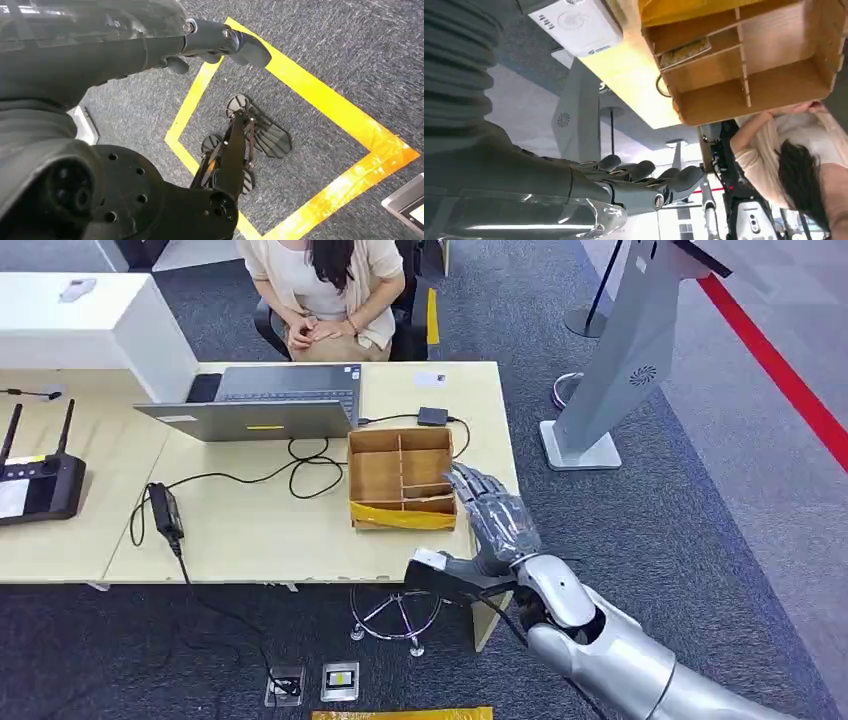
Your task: Pass the card to the sensor for recognition and then transmit it.
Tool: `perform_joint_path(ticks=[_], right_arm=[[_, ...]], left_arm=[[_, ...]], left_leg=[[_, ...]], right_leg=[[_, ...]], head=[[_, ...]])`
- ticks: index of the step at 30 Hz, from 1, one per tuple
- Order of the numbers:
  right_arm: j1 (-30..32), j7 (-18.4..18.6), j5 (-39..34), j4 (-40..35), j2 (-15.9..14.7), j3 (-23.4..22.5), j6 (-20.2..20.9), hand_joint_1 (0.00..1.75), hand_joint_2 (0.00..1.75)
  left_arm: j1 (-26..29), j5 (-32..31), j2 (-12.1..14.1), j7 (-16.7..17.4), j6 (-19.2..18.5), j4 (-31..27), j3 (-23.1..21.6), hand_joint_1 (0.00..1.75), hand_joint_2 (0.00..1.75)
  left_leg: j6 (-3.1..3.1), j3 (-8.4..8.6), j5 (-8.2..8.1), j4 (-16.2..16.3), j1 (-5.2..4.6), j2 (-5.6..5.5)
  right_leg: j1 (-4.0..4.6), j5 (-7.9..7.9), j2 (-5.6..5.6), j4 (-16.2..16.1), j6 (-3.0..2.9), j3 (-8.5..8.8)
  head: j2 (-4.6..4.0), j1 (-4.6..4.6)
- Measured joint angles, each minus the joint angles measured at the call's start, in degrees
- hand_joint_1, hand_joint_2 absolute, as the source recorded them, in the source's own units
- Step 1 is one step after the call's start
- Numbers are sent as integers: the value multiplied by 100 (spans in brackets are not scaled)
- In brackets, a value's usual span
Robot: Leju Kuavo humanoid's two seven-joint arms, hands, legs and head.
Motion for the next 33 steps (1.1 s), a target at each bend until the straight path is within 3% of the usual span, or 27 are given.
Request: perform_joint_path(ticks=[16,33], right_arm=[[-440,-376,-227,1269,717,159,280,0,175],[-1128,-783,-918,2692,1436,354,-42,0,175]], left_arm=[[-8,24,-4,20,13,0,-225,0,0],[-30,81,0,24,-24,2,-431,0,0]], left_leg=[[0,-3,1,0,0,-1],[1,-14,7,0,0,-3]], right_leg=[[0,0,0,1,0,-2],[0,1,-4,2,0,-11]], head=[[0,2],[0,2]])
